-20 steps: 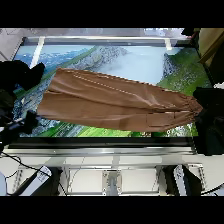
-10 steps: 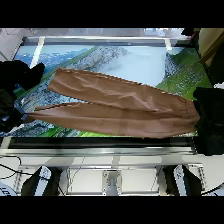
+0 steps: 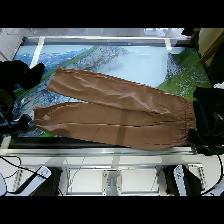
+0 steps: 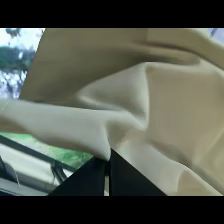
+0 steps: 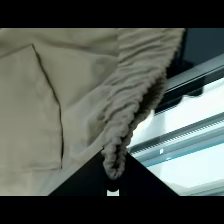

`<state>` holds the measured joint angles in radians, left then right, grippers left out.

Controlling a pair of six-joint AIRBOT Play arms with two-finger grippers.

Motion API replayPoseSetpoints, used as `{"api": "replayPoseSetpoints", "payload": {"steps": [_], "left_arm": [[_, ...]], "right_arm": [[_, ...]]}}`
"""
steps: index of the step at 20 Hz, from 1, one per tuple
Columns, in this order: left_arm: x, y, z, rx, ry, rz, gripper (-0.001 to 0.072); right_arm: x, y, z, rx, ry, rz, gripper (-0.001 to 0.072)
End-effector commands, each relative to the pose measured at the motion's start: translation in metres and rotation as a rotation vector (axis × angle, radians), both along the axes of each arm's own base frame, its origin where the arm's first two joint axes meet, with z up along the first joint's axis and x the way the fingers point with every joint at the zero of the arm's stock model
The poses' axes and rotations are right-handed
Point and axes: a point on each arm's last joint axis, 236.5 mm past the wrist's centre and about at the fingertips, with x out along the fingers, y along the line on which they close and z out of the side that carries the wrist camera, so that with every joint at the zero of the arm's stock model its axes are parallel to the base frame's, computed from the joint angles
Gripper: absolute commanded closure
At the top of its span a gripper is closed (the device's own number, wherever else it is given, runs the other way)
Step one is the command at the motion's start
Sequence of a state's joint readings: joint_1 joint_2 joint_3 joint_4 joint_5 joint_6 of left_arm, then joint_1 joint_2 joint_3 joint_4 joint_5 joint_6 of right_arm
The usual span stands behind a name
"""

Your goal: Fold the clothes and pants, and hang the long-sleeved shirts on hangers.

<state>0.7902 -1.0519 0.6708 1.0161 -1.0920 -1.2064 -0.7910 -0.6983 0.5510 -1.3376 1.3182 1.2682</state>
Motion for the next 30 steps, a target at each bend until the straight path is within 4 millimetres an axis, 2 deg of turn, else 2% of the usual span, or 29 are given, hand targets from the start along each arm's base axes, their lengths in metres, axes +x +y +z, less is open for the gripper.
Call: {"api": "replayPoseSetpoints", "payload": {"steps": [1, 2, 3, 4, 5, 6, 7, 8, 9, 12, 13, 14, 16, 18, 22, 25, 28, 30], "left_arm": [[-0.009, -0.01, -0.008, -0.051, 0.048, -0.029, 0.0697], [-0.015, -0.015, -0.008, -0.067, 0.069, -0.048, 0.0692], [-0.021, -0.019, -0.01, -0.078, 0.093, -0.068, 0.0561], [-0.027, -0.024, -0.01, -0.094, 0.114, -0.085, 0.0192], [-0.03, -0.027, -0.009, -0.108, 0.125, -0.091, 0.002], [-0.031, -0.028, -0.007, -0.115, 0.122, -0.09, 0.0024], [-0.026, -0.026, -0.002, -0.106, 0.098, -0.082, 0.0024], [-0.014, -0.021, 0.007, -0.087, 0.05, -0.063, 0.0025], [0.006, -0.012, 0.025, -0.063, -0.037, -0.027, 0.0025], [0.076, 0.031, 0.103, 0.057, -0.357, 0.104, 0.0025], [0.093, 0.047, 0.121, 0.125, -0.434, 0.134, 0.0027], [0.106, 0.057, 0.129, 0.172, -0.471, 0.156, 0.0039], [0.125, 0.048, 0.118, 0.156, -0.46, 0.118, 0.004], [0.15, 0.023, 0.104, 0.077, -0.452, 0.076, 0.0041], [0.228, -0.021, 0.093, 0.079, -0.525, -0.005, 0.0044], [0.281, -0.034, 0.081, 0.058, -0.536, 0.012, 0.0044], [0.307, -0.033, 0.058, -0.004, -0.501, 0.058, 0.0044], [0.305, -0.029, 0.04, 0.019, -0.465, 0.037, 0.0046]], "right_arm": [[0.002, -0.02, 0.015, -0.08, -0.003, -0.01, 0.0668], [0.004, -0.025, 0.021, -0.1, -0.011, -0.009, 0.0668], [0.007, -0.028, 0.028, -0.112, -0.021, -0.009, 0.0668], [0.01, -0.031, 0.036, -0.122, -0.032, -0.007, 0.0663], [0.011, -0.032, 0.042, -0.128, -0.037, -0.004, 0.0567], [0.012, -0.034, 0.051, -0.138, -0.041, -0.001, 0.0358], [0.013, -0.037, 0.062, -0.155, -0.047, 0.001, 0.0282], [0.017, -0.042, 0.075, -0.18, -0.069, 0.001, 0.0282], [0.022, -0.047, 0.091, -0.208, -0.098, 0.0, 0.0283], [0.044, -0.065, 0.15, -0.313, -0.232, -0.031, 0.0282], [0.057, -0.063, 0.162, -0.301, -0.302, -0.059, 0.0282], [0.071, -0.054, 0.166, -0.254, -0.366, -0.059, 0.0282], [0.091, -0.036, 0.158, -0.139, -0.434, -0.065, 0.0282], [0.099, -0.028, 0.142, -0.049, -0.426, -0.088, 0.0282], [0.121, -0.005, 0.126, 0.117, -0.445, -0.089, 0.0282], [0.136, 0.0, 0.127, 0.082, -0.482, -0.032, 0.0283], [0.153, 0.005, 0.134, 0.036, -0.539, 0.005, 0.0283], [0.159, 0.01, 0.136, 0.02, -0.555, 0.037, 0.0283]]}}
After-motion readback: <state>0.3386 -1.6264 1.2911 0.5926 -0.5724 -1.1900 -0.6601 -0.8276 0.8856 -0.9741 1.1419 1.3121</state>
